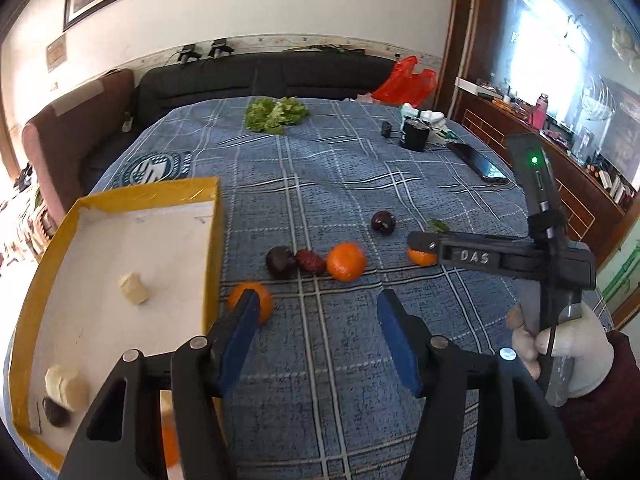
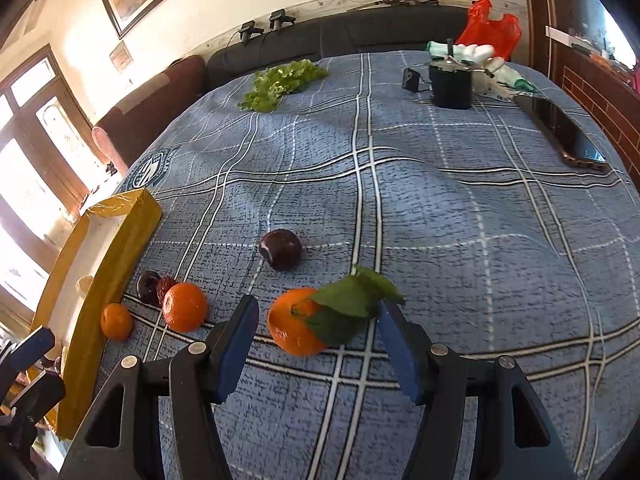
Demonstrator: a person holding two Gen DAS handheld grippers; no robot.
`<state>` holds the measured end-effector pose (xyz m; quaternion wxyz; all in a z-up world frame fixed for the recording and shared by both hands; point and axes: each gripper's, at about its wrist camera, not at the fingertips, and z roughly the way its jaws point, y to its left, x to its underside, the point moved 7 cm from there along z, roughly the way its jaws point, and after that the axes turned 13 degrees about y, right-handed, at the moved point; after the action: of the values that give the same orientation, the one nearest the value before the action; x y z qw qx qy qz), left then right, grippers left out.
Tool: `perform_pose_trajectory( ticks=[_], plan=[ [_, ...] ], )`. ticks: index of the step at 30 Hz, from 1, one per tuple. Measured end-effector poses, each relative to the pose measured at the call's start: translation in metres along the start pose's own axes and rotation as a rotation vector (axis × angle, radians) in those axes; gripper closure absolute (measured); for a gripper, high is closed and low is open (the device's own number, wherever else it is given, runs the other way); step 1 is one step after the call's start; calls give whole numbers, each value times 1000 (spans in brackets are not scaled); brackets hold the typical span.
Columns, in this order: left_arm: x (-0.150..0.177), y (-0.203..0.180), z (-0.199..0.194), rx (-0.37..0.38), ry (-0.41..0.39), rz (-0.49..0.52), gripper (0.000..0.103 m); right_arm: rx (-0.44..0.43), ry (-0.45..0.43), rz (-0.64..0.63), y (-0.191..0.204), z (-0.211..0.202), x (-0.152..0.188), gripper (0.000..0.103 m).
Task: Organize fruits
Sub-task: 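Grasp the leafy mandarin with the right gripper while the left grasps another mandarin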
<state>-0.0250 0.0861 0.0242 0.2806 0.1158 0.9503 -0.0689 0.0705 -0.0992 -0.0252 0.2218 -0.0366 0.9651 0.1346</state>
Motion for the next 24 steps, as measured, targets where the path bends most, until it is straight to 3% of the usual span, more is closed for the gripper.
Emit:
perform_pose_trajectory(
  ticks=[4, 14, 17, 24],
  plan=[
    [-15, -13, 20, -3, 25, 52, 43, -24, 4, -9, 1, 6, 3, 62],
    [-44, -40, 76, 12, 113, 192, 43, -94, -27, 70, -16, -4, 3, 62],
    [-46, -41, 91, 17, 140, 210, 61, -111, -36, 97, -22, -8, 2, 62],
    [-42, -37, 109, -44, 181, 231, 61, -128, -35, 98, -20, -10, 3, 62]
  ],
)
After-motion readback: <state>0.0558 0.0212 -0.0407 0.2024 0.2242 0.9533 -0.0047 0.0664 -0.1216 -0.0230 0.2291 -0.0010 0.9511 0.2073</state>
